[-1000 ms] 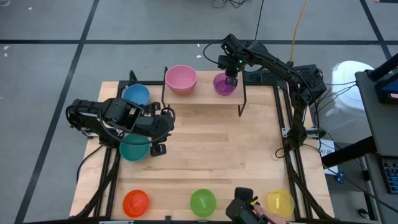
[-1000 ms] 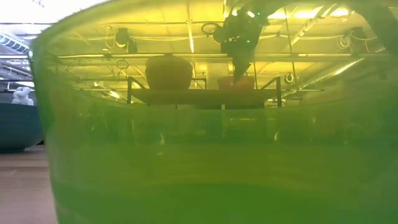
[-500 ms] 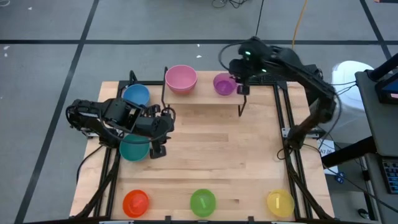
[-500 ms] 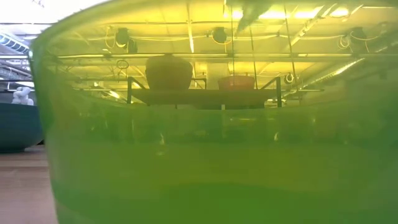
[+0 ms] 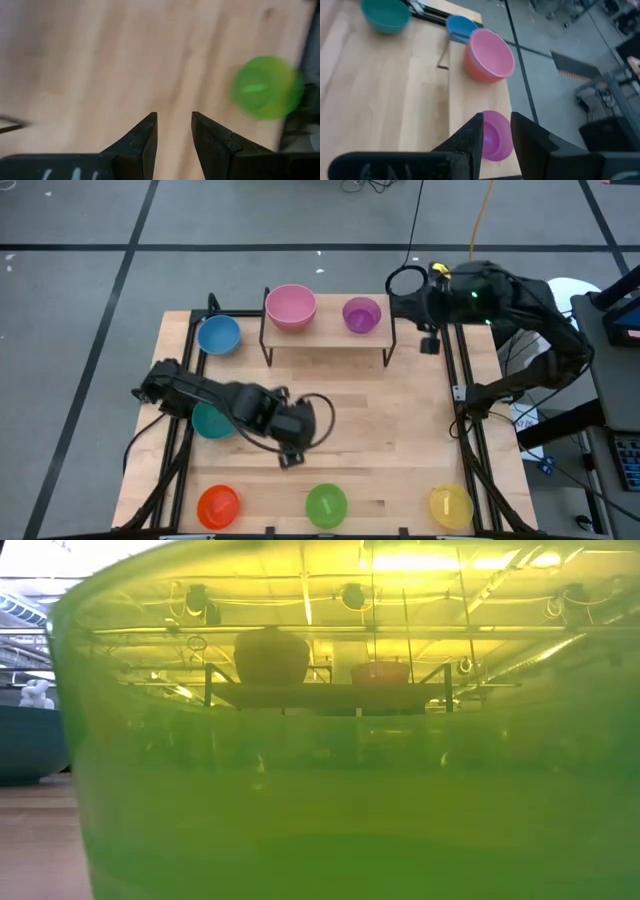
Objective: Place and stack bowls onto a shelf
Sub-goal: Stack the green bowl on top of the purple bowl on the shelf
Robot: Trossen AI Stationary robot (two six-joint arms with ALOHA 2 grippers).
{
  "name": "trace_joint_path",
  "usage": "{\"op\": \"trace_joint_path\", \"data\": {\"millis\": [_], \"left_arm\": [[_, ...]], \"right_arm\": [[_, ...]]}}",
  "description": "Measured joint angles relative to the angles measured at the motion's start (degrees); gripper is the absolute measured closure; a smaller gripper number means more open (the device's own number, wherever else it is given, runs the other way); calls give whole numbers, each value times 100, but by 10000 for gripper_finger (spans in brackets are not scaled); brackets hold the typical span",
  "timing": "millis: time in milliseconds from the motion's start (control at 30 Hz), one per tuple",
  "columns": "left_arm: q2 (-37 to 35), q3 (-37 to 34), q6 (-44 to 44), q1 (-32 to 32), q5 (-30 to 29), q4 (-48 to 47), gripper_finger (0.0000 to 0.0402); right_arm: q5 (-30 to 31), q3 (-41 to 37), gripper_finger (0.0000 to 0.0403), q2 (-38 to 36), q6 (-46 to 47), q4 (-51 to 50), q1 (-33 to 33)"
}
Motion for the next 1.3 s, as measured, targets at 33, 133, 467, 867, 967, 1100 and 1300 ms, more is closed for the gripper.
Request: {"op": "trace_joint_path", "data": {"millis": [33, 133, 467, 867, 967, 1100, 1300], "left_arm": [[87, 0, -124, -54, 77, 205, 277], [358, 0, -404, -246, 133, 691, 277], [1269, 0, -1306, -910, 180, 1450, 277], [1968, 0, -1956, -1003, -38, 1684, 277], [2056, 0, -1893, -954, -31, 1670, 277], [2054, 0, -1857, -848, -16, 1715, 277], [2105, 7, -1640, -757, 210, 1751, 277]], "right_arm": [[-6, -1, 312, -44, -49, -16, 77], [-7, -1, 312, -165, -131, -61, 281], [-5, -1, 312, -372, -421, -484, 599], [-11, -1, 312, -391, -418, -665, 656], [-11, -1, 312, -391, -428, -665, 656], [-11, -1, 312, -391, -450, -664, 656], [-11, -1, 312, -391, -449, -670, 654]]}}
